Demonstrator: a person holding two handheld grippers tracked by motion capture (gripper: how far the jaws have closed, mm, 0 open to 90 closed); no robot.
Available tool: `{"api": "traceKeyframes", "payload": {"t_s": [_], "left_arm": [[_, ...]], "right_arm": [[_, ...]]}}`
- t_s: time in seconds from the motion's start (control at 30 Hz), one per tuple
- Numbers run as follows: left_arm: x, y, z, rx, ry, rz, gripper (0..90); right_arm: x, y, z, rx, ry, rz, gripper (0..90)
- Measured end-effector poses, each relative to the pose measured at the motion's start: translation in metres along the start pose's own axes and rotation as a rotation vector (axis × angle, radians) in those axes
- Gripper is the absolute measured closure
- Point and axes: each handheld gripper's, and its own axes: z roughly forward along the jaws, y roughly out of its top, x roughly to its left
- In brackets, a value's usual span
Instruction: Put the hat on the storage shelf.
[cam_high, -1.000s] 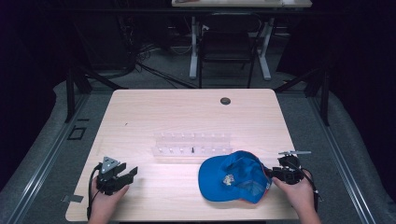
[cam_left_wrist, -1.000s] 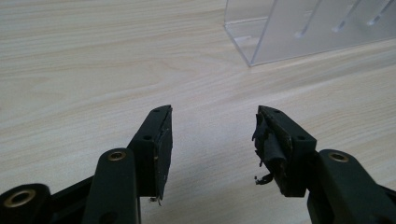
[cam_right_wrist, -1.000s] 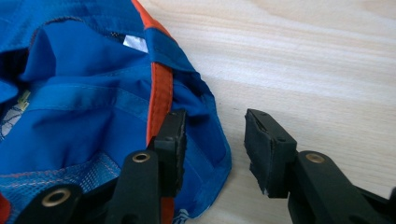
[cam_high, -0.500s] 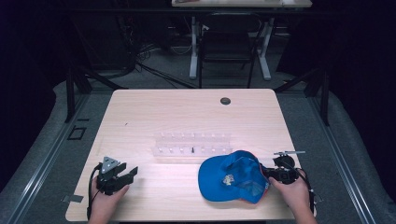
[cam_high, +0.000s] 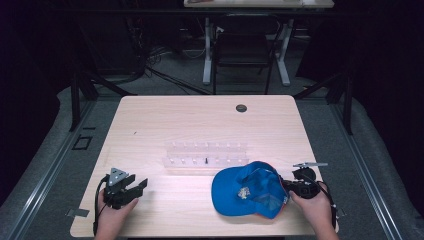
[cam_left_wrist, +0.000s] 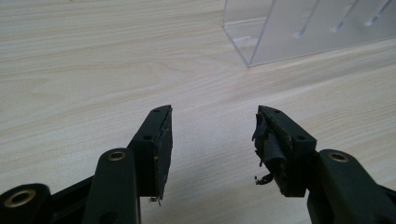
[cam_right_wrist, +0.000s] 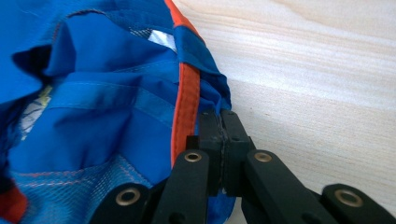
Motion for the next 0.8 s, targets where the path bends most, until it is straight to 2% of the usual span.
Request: {"api": "traceKeyframes", "payload": {"t_s": [0.1,0.2,0.43,0.6,0.7,0.8], "left_arm": [[0.000,0.000,0.000,-0.001,0.001,0.000,46.8],[0.000,0.000,0.000,0.000,0.001,0.001,46.9],[0.000,0.000,0.000,0.001,0.000,0.002,46.9],[0.000,0.000,0.000,0.005,0.000,0.003,46.9],[0.000,0.000,0.000,0.006,0.000,0.004,46.8],[0.000,0.000,0.000,0.005,0.000,0.003,46.8]], "right_arm": [[0.001,0.002,-0.005,-0.002,0.000,-0.001,89.8],[0.002,0.004,-0.014,-0.011,0.027,0.003,90.0],[0.006,0.008,-0.030,-0.021,0.044,0.000,90.0],[0.008,0.014,-0.042,-0.007,0.067,-0.004,90.0],[0.008,0.015,-0.045,0.001,0.064,-0.008,90.0],[0.009,0.017,-0.049,0.006,0.089,0.001,90.0]]}}
